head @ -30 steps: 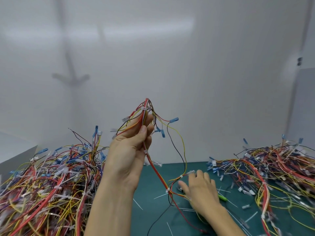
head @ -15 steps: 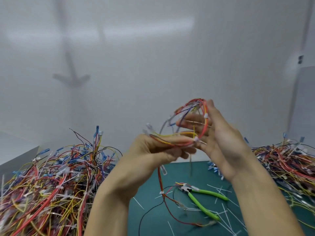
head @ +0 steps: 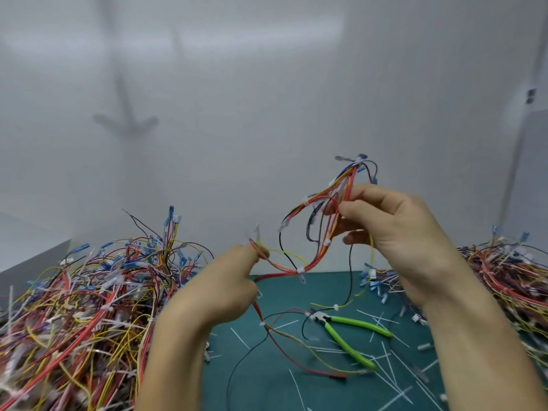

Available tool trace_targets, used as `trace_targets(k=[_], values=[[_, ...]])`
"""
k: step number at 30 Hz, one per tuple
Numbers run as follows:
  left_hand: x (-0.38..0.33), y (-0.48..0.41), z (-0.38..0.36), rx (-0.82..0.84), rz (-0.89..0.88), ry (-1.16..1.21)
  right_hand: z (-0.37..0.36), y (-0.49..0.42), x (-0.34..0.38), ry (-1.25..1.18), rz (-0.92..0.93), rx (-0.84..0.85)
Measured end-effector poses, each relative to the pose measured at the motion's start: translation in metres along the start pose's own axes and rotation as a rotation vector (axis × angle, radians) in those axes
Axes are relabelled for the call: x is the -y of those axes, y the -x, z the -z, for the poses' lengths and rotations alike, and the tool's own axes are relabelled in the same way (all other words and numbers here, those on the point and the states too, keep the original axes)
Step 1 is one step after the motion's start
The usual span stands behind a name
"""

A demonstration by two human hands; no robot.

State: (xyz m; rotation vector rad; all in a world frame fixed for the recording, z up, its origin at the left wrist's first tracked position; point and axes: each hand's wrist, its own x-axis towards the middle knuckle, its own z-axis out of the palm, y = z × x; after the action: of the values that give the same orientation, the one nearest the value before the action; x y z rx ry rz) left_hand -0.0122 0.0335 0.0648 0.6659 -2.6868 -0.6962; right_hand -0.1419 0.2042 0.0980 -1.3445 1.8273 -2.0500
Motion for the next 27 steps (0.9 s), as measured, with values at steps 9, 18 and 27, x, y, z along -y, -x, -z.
trace_targets(k=[9, 18, 27], values=[[-0.029, 0.008, 0.014, -0.479, -0.148, 0.563, -0.009, 0.005, -0.005, 0.452, 0.094, 0.162], [-0.054, 0.009, -0.001, -0.308, -0.298, 0.916, -0.02, 0.011, -0.001, 0.663, 0.171, 0.242], [-0.049, 0.015, 0.006, -0.338, -0.326, 0.951, -0.008, 0.007, 0.002, 0.363, 0.115, -0.02]])
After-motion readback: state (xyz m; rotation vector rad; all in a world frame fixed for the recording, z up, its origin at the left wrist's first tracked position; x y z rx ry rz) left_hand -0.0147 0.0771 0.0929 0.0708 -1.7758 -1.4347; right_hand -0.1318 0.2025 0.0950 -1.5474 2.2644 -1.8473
